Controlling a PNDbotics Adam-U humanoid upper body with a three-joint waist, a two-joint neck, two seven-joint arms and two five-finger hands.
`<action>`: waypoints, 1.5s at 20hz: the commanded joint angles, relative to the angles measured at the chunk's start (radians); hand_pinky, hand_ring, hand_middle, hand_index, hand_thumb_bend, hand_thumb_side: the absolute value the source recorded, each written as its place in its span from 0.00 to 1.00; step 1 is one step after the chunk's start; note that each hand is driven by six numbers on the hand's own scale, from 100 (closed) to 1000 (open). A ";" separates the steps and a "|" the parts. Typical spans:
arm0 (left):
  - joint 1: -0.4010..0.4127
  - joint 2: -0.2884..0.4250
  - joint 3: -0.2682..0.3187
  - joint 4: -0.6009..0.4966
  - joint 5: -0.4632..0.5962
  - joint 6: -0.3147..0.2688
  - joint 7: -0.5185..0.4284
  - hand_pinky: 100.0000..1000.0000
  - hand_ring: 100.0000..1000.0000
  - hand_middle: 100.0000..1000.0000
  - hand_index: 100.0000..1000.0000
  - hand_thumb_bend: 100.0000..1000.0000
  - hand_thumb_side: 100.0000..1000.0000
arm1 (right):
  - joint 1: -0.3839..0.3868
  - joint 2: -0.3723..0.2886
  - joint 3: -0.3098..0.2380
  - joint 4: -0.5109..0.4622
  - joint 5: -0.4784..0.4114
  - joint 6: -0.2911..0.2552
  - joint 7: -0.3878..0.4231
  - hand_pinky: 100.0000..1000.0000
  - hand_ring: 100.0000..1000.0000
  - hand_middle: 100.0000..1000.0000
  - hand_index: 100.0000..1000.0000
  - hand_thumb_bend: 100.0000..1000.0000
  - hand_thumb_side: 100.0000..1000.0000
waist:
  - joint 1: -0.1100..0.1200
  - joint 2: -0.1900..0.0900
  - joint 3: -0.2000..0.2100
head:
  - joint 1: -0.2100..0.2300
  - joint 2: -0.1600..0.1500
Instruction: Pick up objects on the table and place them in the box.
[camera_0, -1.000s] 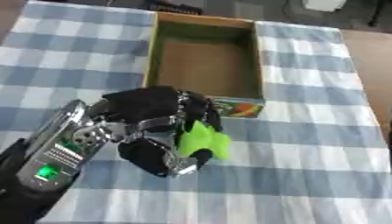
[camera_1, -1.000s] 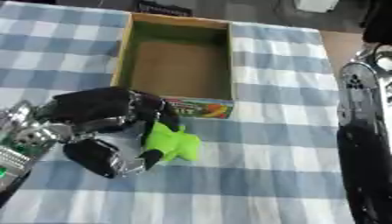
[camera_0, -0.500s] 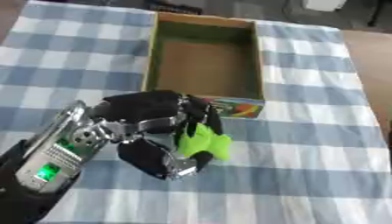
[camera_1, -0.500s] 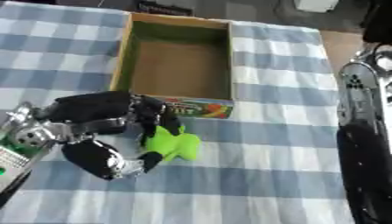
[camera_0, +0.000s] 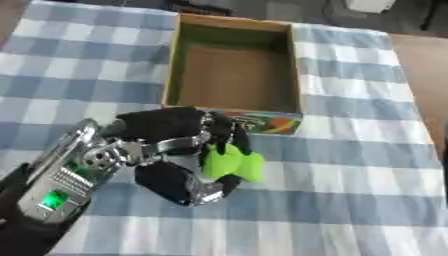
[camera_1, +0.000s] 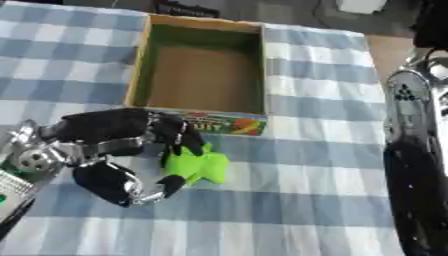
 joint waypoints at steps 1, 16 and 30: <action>-0.005 -0.004 0.015 -0.017 -0.021 0.007 -0.013 0.62 0.67 0.79 0.83 0.02 0.84 | -0.015 -0.011 -0.002 -0.013 -0.005 0.000 0.005 0.35 0.33 0.35 0.49 0.00 0.79 | 0.004 -0.011 -0.002 | -0.009 0.000; -0.029 -0.019 0.032 -0.017 -0.137 0.011 0.048 0.73 0.79 0.87 0.84 0.06 0.83 | -0.018 -0.007 0.000 -0.013 -0.008 0.000 0.005 0.35 0.33 0.35 0.49 0.00 0.79 | 0.003 -0.010 -0.001 | -0.008 0.000; -0.052 -0.028 0.017 0.030 -0.149 0.050 0.043 0.71 0.76 0.86 0.84 0.06 0.82 | -0.019 -0.006 0.003 -0.013 -0.018 0.004 0.017 0.35 0.33 0.35 0.49 0.00 0.79 | 0.000 -0.008 -0.004 | -0.005 0.000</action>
